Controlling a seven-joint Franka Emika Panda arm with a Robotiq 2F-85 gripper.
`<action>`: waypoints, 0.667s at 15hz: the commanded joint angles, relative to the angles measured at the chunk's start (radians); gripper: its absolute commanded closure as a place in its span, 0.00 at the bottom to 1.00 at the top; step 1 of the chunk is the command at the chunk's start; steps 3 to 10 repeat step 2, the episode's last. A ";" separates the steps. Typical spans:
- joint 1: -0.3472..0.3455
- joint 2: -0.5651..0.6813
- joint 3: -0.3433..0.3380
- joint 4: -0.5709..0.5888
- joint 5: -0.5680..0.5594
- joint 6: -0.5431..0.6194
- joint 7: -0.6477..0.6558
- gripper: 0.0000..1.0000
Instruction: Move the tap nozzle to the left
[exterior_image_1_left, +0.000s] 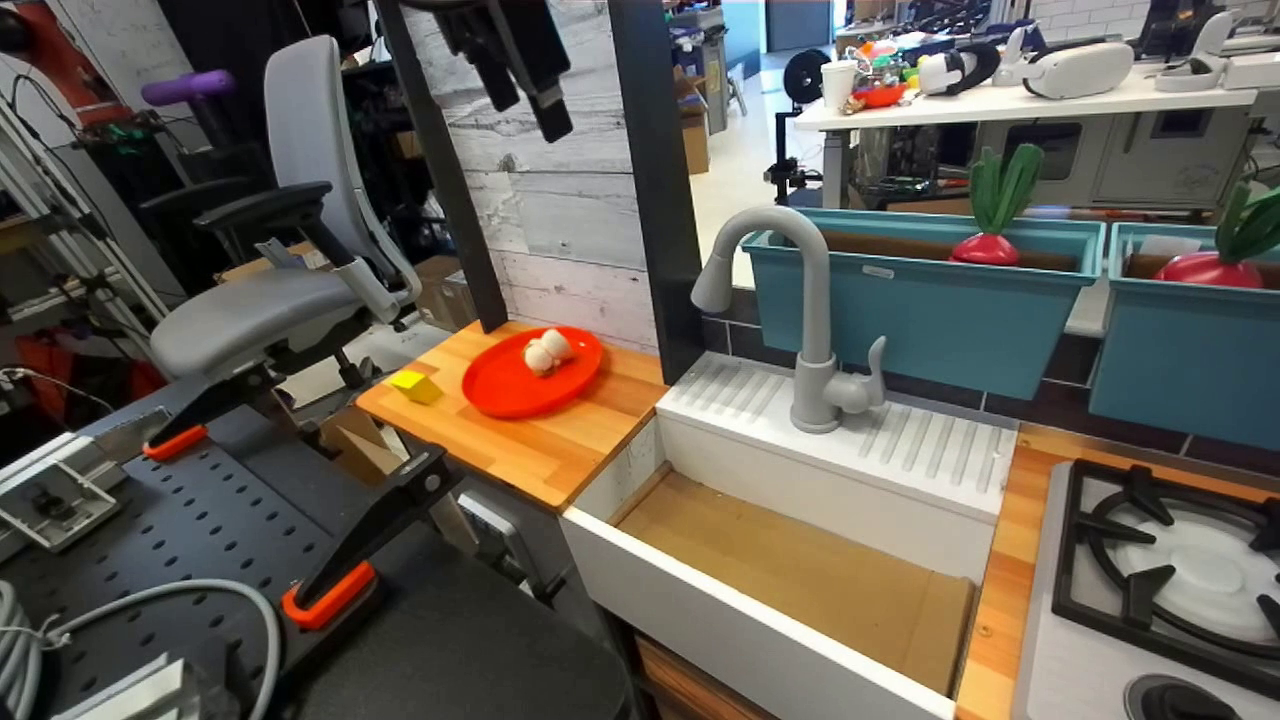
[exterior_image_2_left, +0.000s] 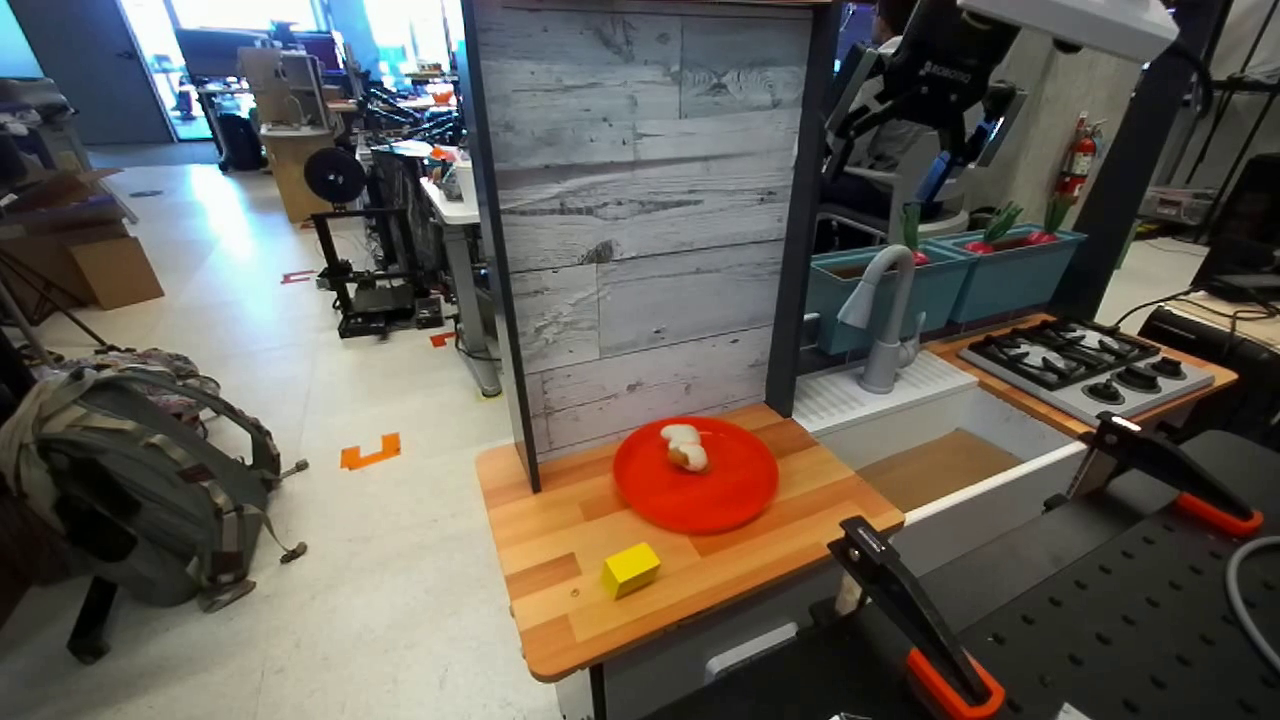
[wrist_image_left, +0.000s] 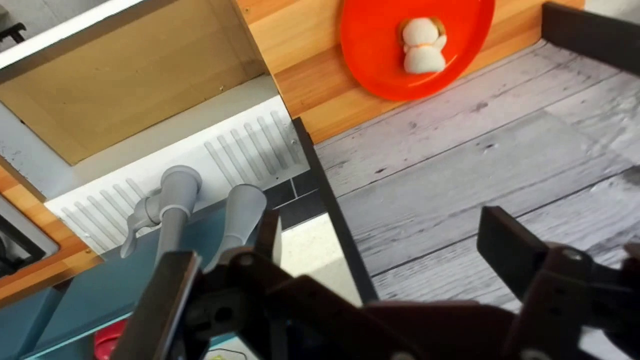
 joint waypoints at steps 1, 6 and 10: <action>0.057 -0.092 0.021 -0.109 -0.035 0.050 -0.019 0.00; 0.044 -0.043 0.004 -0.053 -0.015 0.013 -0.003 0.00; 0.044 -0.043 0.004 -0.053 -0.015 0.013 -0.003 0.00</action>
